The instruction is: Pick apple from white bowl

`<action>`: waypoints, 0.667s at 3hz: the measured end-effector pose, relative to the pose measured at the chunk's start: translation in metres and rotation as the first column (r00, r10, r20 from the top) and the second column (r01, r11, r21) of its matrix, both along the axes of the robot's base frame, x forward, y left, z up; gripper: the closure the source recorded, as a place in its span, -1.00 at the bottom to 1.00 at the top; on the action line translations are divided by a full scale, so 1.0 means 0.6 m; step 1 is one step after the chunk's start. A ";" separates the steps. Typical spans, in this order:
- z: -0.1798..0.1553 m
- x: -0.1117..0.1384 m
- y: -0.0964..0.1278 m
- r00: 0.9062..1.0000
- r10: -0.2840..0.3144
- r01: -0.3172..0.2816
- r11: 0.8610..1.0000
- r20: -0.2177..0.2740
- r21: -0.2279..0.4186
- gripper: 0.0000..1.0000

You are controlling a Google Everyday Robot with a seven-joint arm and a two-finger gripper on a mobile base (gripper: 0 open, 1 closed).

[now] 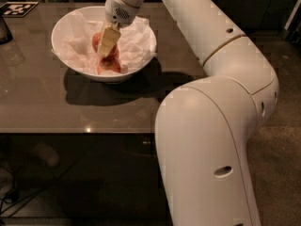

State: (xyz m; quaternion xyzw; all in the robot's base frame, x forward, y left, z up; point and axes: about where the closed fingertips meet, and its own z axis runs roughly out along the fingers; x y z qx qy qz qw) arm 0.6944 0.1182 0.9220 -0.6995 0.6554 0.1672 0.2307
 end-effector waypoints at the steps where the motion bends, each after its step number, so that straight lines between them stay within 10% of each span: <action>1: 0.025 -0.007 0.002 0.999 -0.014 0.013 1.000 0.047 0.003 1.00; 2: 0.048 -0.018 0.002 0.997 -0.018 0.018 1.000 0.079 0.007 1.00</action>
Offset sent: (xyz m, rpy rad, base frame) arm -0.0250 -0.0057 0.0471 0.0066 -0.1155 -0.0274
